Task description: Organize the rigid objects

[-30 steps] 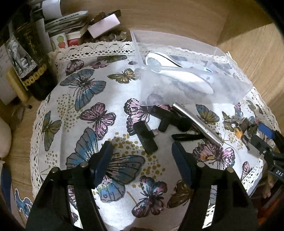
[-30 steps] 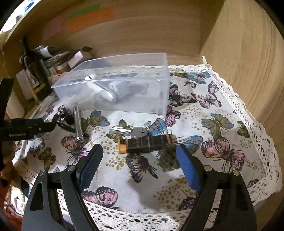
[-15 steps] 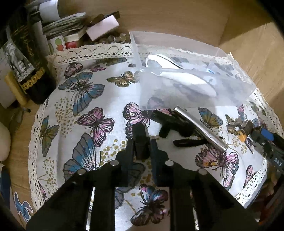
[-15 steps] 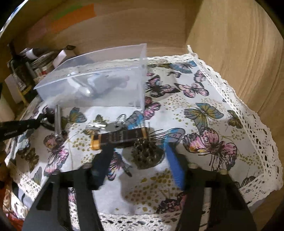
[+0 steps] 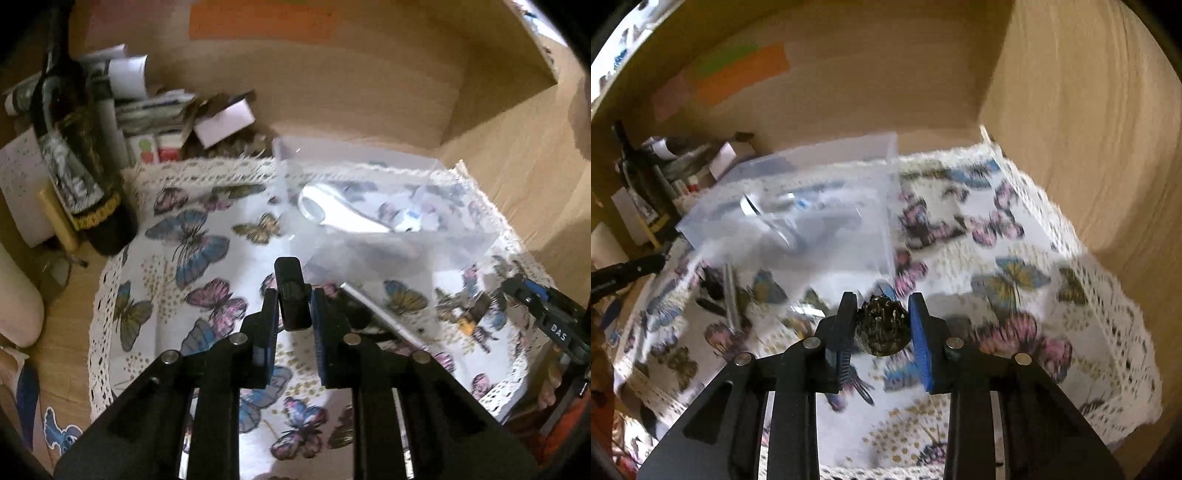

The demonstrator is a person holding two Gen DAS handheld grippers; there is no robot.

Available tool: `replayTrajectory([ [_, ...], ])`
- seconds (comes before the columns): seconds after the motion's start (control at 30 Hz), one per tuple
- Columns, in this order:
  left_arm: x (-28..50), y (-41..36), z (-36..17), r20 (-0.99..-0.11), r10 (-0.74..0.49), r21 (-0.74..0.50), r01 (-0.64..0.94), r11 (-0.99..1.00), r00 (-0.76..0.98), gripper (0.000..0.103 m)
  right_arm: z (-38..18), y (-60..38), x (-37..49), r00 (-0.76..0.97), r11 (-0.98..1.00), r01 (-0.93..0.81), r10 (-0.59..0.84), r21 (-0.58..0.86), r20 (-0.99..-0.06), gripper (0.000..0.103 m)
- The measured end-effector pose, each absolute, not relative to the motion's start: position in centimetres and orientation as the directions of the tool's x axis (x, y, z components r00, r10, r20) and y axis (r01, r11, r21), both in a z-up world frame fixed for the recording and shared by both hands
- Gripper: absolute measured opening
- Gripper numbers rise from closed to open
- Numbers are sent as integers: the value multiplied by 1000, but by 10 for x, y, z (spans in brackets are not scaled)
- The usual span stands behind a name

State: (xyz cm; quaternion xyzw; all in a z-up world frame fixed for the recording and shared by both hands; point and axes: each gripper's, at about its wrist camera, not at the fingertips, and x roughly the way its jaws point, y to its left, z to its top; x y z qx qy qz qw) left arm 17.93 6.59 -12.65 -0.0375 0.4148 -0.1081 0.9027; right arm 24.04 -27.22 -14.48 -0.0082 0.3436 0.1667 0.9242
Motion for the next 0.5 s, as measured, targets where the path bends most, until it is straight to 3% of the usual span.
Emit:
replayTrajectory([
  [0.5,190,38,-81,-640,-274,-172,214,962,718,18,-82,-223,277,783,904,-427,373,6,-498,26],
])
